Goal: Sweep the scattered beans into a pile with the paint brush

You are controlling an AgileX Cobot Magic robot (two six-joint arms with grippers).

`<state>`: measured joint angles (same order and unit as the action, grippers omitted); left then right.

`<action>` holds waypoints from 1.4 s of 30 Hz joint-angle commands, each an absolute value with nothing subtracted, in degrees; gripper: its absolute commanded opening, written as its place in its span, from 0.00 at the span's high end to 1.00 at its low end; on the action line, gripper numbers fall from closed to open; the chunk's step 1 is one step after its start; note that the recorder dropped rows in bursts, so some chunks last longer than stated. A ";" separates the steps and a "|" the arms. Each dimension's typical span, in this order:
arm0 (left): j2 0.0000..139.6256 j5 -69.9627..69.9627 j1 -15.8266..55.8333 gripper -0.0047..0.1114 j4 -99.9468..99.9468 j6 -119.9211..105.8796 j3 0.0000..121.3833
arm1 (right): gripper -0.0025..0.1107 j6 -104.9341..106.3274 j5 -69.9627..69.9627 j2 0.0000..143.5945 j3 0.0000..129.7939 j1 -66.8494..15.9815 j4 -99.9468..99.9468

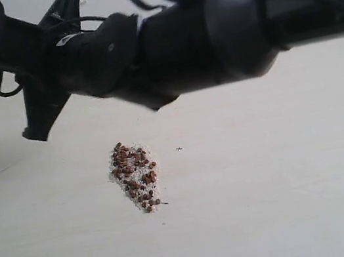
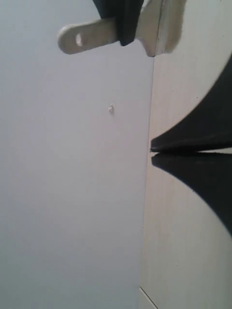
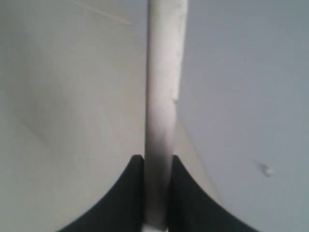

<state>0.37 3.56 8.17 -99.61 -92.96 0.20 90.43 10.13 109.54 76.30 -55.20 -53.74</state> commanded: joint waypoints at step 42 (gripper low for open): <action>0.00 3.14 8.03 0.96 -99.95 -92.92 0.00 | 0.98 121.16 -69.96 133.84 106.00 -25.86 -75.91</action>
<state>0.37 3.56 8.17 -99.61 -92.96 0.20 119.98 -69.13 132.74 103.13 -26.29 -76.05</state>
